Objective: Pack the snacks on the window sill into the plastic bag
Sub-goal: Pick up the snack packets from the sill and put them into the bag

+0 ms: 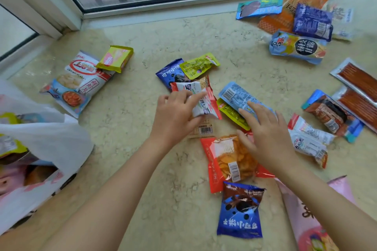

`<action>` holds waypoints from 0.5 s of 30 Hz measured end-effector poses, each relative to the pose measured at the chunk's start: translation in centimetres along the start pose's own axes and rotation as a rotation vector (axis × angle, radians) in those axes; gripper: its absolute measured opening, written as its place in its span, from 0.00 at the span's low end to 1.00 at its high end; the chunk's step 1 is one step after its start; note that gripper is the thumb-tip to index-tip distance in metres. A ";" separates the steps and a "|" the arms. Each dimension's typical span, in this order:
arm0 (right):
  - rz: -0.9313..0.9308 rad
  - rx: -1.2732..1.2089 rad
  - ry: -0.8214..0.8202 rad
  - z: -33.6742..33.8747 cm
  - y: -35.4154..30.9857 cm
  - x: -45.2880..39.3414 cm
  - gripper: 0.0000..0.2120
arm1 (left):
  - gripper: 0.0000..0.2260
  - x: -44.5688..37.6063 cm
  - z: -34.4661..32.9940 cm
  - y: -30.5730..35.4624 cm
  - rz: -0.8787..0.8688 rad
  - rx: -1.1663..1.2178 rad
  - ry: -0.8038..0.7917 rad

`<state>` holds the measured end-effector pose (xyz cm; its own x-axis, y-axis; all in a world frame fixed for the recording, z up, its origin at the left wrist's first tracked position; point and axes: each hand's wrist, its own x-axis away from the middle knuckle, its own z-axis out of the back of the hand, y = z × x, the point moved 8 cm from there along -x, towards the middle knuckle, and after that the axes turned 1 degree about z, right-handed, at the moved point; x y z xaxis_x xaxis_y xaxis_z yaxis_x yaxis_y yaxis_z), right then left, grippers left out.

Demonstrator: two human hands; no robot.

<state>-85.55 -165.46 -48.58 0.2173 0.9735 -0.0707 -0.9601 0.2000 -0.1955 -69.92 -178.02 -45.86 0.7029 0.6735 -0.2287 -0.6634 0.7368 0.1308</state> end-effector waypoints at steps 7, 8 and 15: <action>-0.038 -0.028 0.009 -0.5 0.2 -1.3 0.26 | 0.29 -3.7 -1.7 -1.9 0.127 -0.036 -0.171; -0.033 -0.028 0.018 -0.7 0.1 -1.3 0.25 | 0.31 -3.9 -2.6 -1.7 0.118 -0.067 -0.241; -0.080 -0.012 -0.075 -1.9 1.2 -3.0 0.30 | 0.41 -4.6 -4.6 -1.9 0.158 -0.163 -0.369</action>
<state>-87.05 -168.38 -50.43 0.2790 0.9601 0.0191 -0.9378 0.2767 -0.2098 -73.10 -182.75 -49.49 0.6143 0.7754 0.1463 -0.7813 0.6237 -0.0248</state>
